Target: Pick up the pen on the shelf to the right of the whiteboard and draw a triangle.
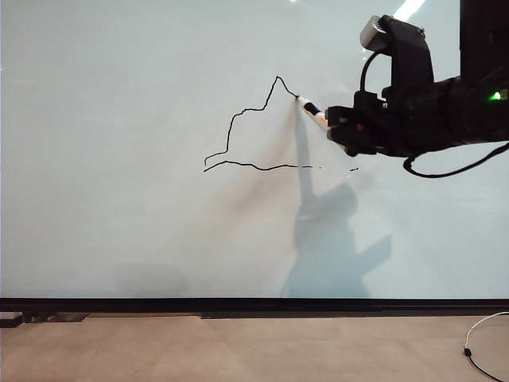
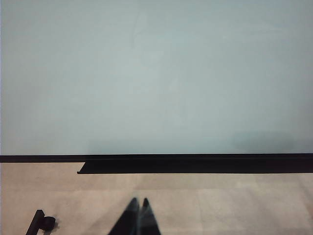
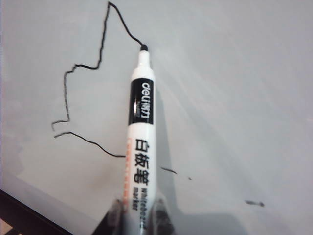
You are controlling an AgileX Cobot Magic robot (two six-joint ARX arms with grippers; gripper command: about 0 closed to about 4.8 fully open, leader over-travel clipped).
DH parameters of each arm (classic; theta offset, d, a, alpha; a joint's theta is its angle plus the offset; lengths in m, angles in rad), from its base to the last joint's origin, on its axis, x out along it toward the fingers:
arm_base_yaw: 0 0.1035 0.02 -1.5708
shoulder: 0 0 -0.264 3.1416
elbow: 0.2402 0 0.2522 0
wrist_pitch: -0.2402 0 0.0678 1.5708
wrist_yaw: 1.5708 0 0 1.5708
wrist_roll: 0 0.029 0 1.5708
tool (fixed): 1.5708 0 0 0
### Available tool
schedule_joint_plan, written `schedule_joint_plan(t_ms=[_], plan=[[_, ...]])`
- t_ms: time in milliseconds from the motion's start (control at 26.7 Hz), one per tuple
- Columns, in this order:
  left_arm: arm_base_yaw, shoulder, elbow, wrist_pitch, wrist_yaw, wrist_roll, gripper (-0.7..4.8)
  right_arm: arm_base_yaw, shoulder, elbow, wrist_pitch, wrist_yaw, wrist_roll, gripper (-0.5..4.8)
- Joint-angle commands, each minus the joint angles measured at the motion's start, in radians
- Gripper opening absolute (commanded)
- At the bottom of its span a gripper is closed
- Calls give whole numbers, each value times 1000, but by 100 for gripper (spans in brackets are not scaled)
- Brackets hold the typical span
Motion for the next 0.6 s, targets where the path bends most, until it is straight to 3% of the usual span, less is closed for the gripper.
schedule_joint_plan(t_ms=[37,599], plan=[[0,0,3,6,4,0,-5,-6,-3,-11,2,51,5,-4],[0,0,3,6,4,0,-5,-41,-3,-91,16,72,28,-4]])
